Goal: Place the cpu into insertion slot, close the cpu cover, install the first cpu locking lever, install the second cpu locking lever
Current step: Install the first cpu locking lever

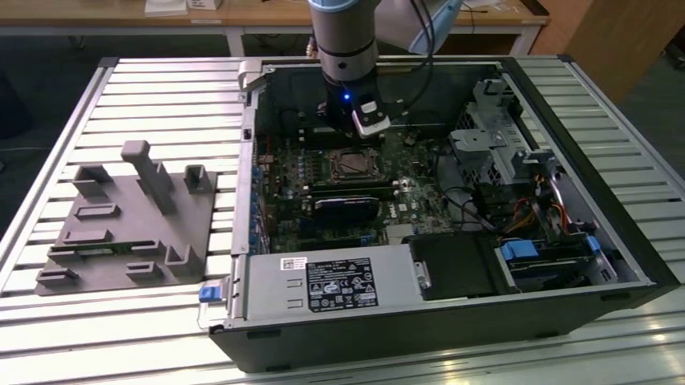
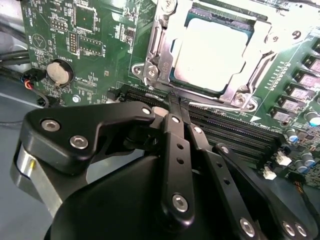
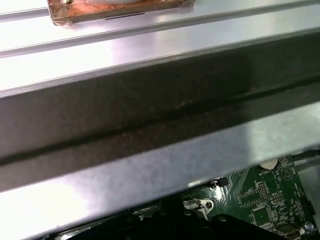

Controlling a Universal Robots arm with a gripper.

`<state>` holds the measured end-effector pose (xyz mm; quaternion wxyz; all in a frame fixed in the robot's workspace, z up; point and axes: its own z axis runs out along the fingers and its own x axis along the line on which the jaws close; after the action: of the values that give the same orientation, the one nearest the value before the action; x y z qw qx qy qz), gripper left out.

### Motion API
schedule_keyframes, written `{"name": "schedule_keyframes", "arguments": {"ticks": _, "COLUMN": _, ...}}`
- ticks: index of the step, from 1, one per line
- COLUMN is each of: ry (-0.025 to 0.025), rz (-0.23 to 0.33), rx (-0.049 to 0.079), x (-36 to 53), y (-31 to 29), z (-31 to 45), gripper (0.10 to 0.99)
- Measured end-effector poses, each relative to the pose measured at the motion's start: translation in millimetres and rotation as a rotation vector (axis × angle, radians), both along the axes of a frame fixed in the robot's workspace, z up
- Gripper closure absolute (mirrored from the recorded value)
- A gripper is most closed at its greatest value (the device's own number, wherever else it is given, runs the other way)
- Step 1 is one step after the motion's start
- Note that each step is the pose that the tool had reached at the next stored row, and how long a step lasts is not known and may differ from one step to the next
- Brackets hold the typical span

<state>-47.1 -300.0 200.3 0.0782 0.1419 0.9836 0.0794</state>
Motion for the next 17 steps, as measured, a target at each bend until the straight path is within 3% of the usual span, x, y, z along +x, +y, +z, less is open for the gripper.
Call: {"name": "schedule_keyframes", "arguments": {"ticks": 17, "ry": 0.0, "rz": -0.003, "rx": 0.001, "x": 0.1, "y": 3.1, "z": 0.1, "gripper": 0.98}}
